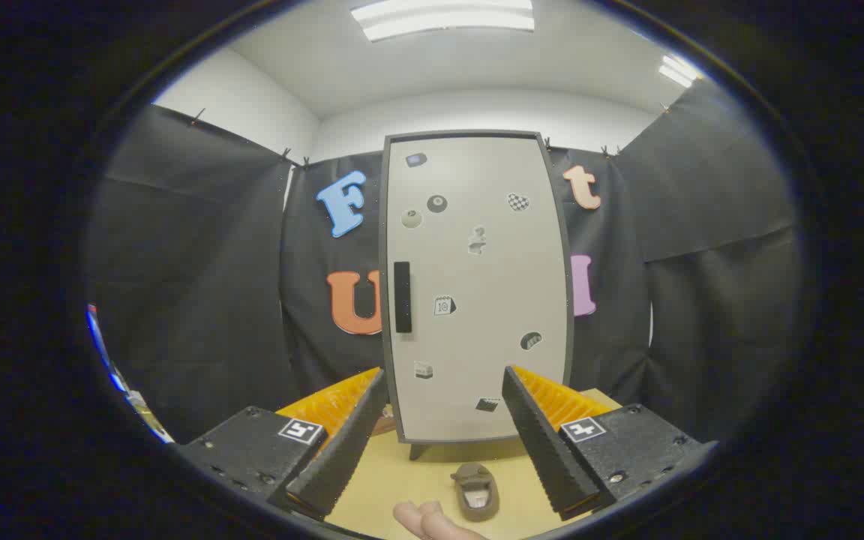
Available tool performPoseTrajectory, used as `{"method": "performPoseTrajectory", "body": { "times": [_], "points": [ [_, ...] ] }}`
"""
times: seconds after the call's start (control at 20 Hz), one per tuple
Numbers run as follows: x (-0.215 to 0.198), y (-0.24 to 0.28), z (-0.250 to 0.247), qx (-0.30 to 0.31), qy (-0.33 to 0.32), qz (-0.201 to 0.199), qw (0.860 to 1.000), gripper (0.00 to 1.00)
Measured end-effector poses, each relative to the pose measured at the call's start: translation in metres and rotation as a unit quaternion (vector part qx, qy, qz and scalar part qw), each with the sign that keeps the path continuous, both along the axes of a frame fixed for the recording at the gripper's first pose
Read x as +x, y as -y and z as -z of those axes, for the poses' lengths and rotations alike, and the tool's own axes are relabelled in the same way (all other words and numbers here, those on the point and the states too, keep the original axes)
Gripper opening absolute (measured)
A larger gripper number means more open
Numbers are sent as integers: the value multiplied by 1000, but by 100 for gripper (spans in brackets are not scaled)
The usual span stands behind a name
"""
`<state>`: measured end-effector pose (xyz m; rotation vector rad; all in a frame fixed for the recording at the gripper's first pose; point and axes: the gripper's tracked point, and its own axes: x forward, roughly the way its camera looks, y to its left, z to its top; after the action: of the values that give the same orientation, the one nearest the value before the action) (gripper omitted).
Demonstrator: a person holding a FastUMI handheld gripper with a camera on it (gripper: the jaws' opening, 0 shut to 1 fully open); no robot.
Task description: Open the shoe cabinet door, grab the shoes and put them into the shoe cabinet, then close the shoe cabinet door.
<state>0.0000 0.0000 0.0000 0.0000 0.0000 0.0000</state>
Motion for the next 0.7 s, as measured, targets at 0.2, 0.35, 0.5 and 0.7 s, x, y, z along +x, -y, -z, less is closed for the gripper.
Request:
{"method": "performPoseTrajectory", "body": {
  "times": [0.2,0.35,0.5,0.7],
  "points": [
    [0,5,-14,-20,13,16,1000,100],
    [1,9,-19,-52,22,30,998,100],
    [3,6,-19,-33,21,23,999,100],
    [15,8,-14,-32,2,14,999,100]
  ]
}}
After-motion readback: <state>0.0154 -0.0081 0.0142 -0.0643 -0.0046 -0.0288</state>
